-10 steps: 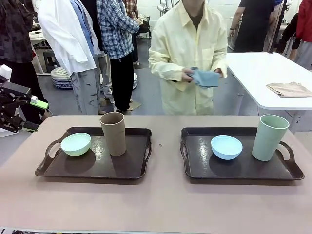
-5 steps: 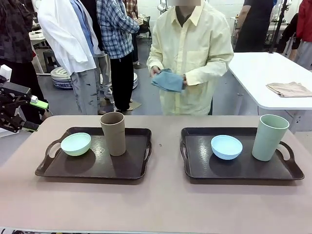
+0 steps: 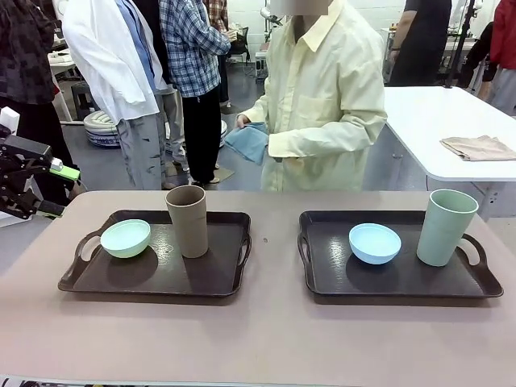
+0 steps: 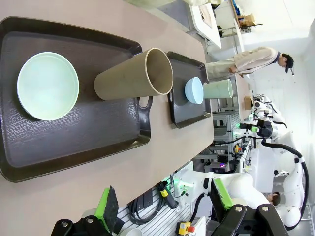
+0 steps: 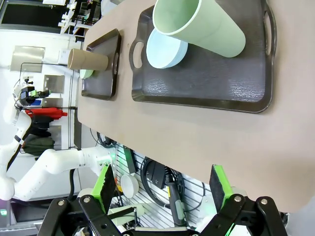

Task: Set up a tray with a mat and arrange the tableware.
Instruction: Pick up the Picnic Bowl and Reusable plastic cup from the Handle tray in front of the human's position and hold them in the air.

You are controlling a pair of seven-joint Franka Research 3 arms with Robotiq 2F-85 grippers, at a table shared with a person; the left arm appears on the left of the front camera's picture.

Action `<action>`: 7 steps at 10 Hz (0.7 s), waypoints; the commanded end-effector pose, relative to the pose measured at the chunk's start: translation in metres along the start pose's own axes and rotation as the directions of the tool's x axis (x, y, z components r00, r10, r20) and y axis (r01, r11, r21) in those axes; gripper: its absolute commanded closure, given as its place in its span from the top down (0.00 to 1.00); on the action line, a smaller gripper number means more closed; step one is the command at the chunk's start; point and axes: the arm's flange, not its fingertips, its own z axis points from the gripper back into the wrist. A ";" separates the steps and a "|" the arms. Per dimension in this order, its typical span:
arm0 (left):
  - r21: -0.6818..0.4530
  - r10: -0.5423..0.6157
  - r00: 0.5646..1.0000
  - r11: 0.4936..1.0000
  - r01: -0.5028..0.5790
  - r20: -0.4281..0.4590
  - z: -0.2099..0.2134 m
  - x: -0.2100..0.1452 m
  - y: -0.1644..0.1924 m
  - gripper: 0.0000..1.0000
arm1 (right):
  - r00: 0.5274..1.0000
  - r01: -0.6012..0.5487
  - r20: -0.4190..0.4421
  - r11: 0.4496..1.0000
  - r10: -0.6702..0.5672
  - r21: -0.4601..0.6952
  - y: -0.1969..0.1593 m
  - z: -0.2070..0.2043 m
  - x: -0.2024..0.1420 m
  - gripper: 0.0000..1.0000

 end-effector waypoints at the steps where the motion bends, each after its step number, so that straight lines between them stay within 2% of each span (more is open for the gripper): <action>1: -0.018 0.006 1.000 1.000 -0.006 0.001 0.001 0.000 0.001 1.00 | 1.000 -0.011 0.005 1.000 0.011 0.018 -0.002 -0.001 0.001 1.00; 7: -0.018 0.006 1.000 1.000 -0.006 0.001 0.001 0.000 0.001 1.00 | 1.000 -0.011 0.005 1.000 0.011 0.018 -0.002 -0.001 0.001 1.00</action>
